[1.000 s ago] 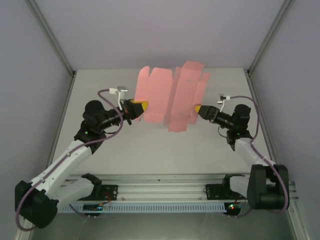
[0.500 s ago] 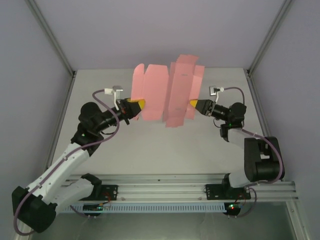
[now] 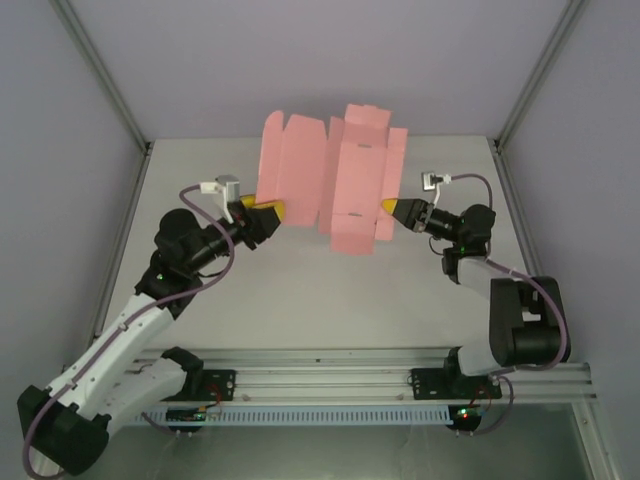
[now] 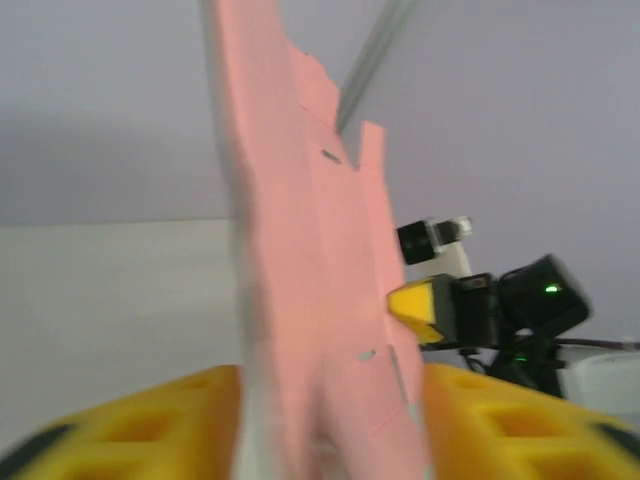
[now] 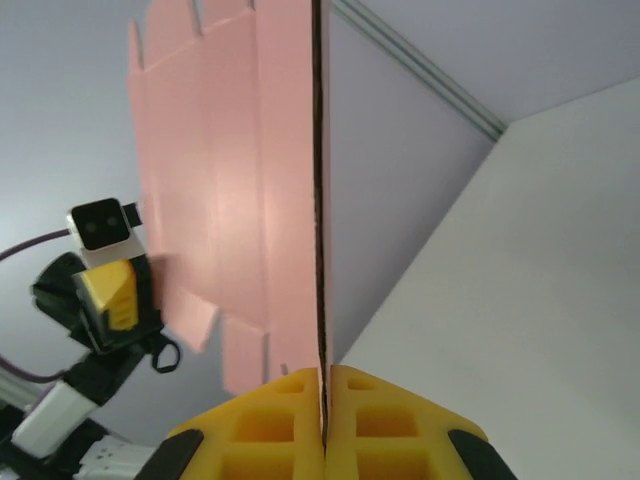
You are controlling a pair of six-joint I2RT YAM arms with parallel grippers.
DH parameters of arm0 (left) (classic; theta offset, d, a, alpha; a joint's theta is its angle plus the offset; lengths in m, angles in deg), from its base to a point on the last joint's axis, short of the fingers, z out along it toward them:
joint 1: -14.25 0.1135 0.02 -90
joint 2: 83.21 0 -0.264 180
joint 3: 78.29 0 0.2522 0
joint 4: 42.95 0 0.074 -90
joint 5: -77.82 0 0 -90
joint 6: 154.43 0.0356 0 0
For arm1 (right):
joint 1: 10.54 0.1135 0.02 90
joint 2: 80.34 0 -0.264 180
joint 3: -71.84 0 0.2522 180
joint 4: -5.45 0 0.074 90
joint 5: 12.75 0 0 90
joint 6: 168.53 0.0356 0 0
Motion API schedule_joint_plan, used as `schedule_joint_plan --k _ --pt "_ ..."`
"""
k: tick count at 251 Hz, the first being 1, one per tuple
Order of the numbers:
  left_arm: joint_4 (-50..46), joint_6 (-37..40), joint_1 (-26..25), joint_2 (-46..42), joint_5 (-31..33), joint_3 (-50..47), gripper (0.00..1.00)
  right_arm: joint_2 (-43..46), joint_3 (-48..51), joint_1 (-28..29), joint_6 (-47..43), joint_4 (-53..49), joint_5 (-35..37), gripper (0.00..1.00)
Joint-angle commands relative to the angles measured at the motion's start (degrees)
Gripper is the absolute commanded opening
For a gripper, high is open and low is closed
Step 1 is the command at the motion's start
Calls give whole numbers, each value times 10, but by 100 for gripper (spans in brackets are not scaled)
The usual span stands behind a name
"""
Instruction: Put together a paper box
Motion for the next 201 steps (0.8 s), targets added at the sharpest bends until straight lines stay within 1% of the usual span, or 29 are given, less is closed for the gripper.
schedule_joint_plan --k 1,9,20,29,38,48,59,68,99,119,144,174,201 --pt "-136 18 0 -15 138 2 100 57 -26 11 -222 -296 58 0" --pt "-174 18 0 -17 177 5 100 79 -47 26 -330 -447 116 0" --pt "-222 17 0 -20 226 7 100 107 -90 63 -505 -668 227 0" --pt "-256 13 0 -21 260 7 100 116 -111 99 -579 -756 319 0" --pt "-284 9 1 -23 285 6 100 120 -119 127 -614 -798 375 0" --pt "-308 3 1 -24 304 3 100 119 -115 139 -618 -811 371 0" --pt "-329 -5 2 -26 320 1 100 114 -107 136 -606 -813 344 0" --pt "-338 -11 2 -26 329 -1 100 108 -104 134 -600 -816 337 0" --pt "-347 -16 3 -29 330 -6 100 88 -90 142 -598 -832 402 0" --pt "-341 -14 3 -29 320 -5 100 79 -95 156 -604 -857 482 0" --pt "-332 -10 3 -25 307 -6 100 76 -112 187 -638 -886 606 0" --pt "-326 -10 3 -15 293 -9 100 76 -126 240 -723 -889 706 0" --pt "-324 -13 3 2 279 -9 100 69 -121 297 -843 -854 760 1"
